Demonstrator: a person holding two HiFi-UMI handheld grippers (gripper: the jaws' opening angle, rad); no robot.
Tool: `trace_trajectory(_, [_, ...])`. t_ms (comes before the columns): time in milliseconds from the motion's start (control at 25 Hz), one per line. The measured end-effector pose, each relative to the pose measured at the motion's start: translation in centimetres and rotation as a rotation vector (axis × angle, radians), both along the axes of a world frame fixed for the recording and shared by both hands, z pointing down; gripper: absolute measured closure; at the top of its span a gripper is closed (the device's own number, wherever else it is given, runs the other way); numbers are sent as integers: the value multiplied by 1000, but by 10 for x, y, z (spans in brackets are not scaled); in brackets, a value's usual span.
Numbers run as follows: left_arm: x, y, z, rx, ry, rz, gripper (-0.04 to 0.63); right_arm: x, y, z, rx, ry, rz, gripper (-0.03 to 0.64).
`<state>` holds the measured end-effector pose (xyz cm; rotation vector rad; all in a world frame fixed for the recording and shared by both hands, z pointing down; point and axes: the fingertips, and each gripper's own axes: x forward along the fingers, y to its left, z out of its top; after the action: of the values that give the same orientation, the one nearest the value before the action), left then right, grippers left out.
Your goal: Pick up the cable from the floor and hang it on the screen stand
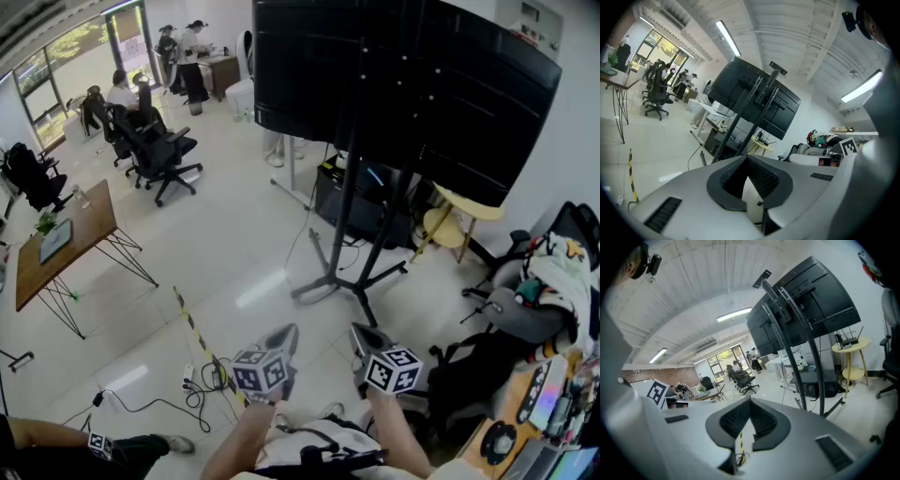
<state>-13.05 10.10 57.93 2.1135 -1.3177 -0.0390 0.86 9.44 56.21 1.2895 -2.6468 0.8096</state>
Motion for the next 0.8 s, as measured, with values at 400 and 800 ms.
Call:
trace_trajectory(400, [-1,-3,1,-4,-2,-6,595,-1,-5,3,2,-11,-9,617])
trace_trajectory(800, [12,-9,2,-5,-1,-7,595,12,-11,3,-3,-14,-11,617])
